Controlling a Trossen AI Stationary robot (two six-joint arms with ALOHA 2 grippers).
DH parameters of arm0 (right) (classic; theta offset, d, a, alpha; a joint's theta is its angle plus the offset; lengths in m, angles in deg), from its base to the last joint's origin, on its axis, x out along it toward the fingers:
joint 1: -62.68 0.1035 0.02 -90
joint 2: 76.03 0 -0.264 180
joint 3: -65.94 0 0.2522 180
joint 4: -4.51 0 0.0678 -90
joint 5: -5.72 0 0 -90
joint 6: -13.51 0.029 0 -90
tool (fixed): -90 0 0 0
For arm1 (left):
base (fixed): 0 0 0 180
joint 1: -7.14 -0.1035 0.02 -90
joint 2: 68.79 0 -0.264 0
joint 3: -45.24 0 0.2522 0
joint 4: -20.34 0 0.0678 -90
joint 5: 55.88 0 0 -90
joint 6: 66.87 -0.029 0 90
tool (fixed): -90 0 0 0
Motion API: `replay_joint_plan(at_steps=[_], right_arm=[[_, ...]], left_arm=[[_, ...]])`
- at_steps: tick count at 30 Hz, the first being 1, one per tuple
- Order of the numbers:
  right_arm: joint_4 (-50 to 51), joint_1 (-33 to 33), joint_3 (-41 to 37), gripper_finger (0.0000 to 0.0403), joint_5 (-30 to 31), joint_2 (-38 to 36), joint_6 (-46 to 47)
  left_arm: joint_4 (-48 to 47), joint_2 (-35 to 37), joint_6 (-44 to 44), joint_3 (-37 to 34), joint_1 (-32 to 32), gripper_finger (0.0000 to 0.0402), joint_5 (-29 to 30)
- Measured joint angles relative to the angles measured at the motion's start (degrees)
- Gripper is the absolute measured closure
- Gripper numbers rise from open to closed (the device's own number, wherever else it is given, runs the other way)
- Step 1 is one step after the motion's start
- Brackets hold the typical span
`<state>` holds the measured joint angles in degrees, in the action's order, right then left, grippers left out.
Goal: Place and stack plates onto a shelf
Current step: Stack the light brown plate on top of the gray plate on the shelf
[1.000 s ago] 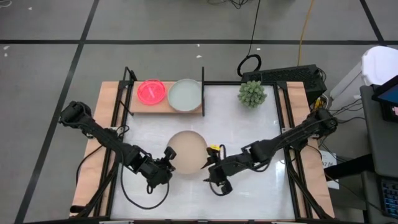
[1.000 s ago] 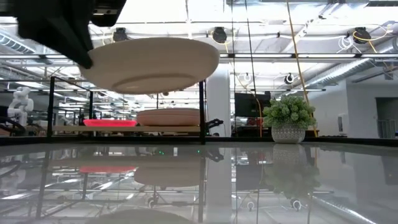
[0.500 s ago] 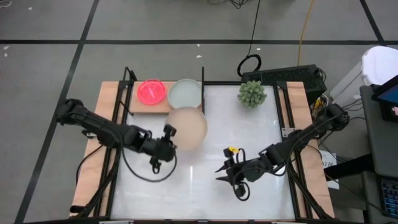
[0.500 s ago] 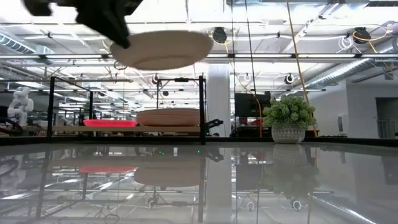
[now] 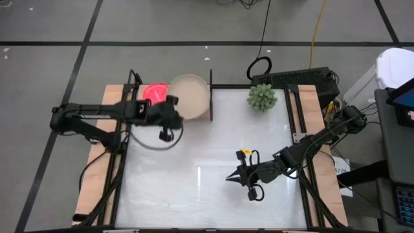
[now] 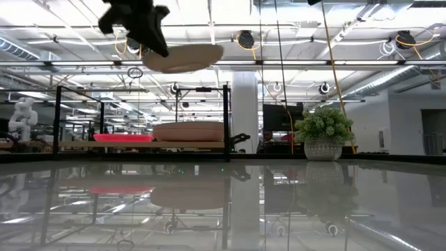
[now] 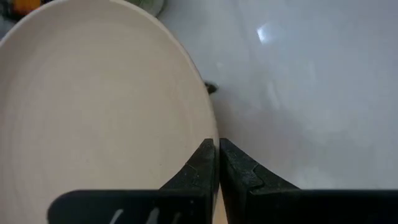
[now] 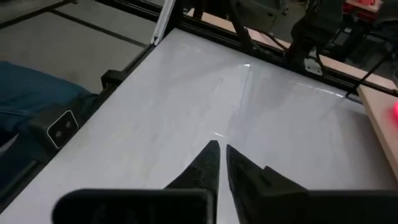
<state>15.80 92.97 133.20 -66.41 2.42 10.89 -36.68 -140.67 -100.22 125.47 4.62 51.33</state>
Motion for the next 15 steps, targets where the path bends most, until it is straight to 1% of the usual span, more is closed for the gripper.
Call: replay_joint_plan(at_steps=[5,8,12,15], right_arm=[[0.26,-0.23,-0.07,0.0401,-0.02,-0.01,0.18],[0.31,-0.21,-0.07,0.0402,-0.1,-0.03,0.2],[0.46,-0.25,-0.07,0.0403,-0.11,-0.03,-0.14],[0.47,-0.34,-0.07,0.0403,-0.12,-0.02,-0.28]], left_arm=[[0.1,0.0,-0.23,-0.97,-9.65,0.0389,-4.1],[0.55,-0.07,-0.79,-1.63,-14.53,0.0389,-7.84],[6.71,-0.07,-2.83,-4.34,-19.02,0.0389,-14.74],[11.0,-0.11,-3.68,-6.98,-20.76,0.0389,-16.2]])
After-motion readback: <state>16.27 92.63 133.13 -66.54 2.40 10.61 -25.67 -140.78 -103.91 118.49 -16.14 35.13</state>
